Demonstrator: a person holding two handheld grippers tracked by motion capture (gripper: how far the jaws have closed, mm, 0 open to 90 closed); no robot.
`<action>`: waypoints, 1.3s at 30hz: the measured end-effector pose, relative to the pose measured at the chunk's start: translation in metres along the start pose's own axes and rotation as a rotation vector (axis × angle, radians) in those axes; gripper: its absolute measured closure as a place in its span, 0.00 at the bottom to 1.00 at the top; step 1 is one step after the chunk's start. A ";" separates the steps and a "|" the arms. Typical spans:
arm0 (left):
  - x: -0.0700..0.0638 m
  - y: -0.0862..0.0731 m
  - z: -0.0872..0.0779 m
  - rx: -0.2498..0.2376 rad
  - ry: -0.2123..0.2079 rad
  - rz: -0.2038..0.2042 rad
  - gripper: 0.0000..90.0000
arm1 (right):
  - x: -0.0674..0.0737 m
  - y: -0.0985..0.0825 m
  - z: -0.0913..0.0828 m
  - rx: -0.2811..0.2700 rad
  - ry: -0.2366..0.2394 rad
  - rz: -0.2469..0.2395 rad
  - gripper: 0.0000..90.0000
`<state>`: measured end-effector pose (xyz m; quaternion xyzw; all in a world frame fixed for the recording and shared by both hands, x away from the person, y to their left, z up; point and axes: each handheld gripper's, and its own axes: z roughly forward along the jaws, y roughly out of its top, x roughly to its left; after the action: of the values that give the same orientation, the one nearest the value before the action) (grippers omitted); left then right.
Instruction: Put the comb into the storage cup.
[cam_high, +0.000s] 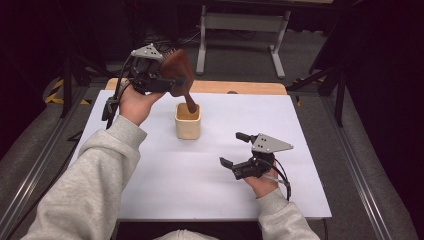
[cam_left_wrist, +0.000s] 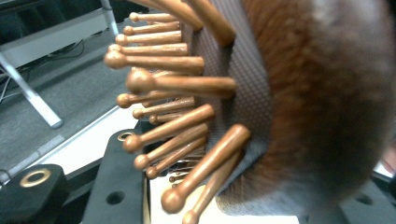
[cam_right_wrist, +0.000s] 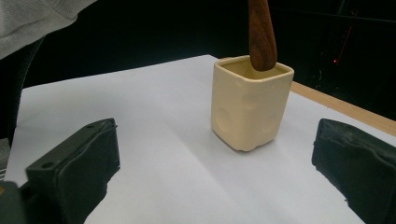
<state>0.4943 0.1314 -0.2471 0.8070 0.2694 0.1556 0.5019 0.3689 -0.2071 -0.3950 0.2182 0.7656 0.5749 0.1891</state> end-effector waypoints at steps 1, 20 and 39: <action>0.002 -0.001 0.001 -0.002 0.001 -0.007 0.62 | 0.000 0.000 0.000 -0.001 0.000 -0.001 0.02; 0.016 -0.009 0.016 0.045 0.015 -0.056 0.61 | 0.000 0.000 0.000 -0.001 -0.001 0.000 0.02; 0.024 -0.028 0.034 0.100 -0.025 -0.097 0.61 | 0.000 -0.001 0.000 0.004 0.003 -0.004 0.02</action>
<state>0.5235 0.1302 -0.2879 0.8191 0.3092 0.1072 0.4712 0.3691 -0.2069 -0.3957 0.2161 0.7675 0.5734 0.1885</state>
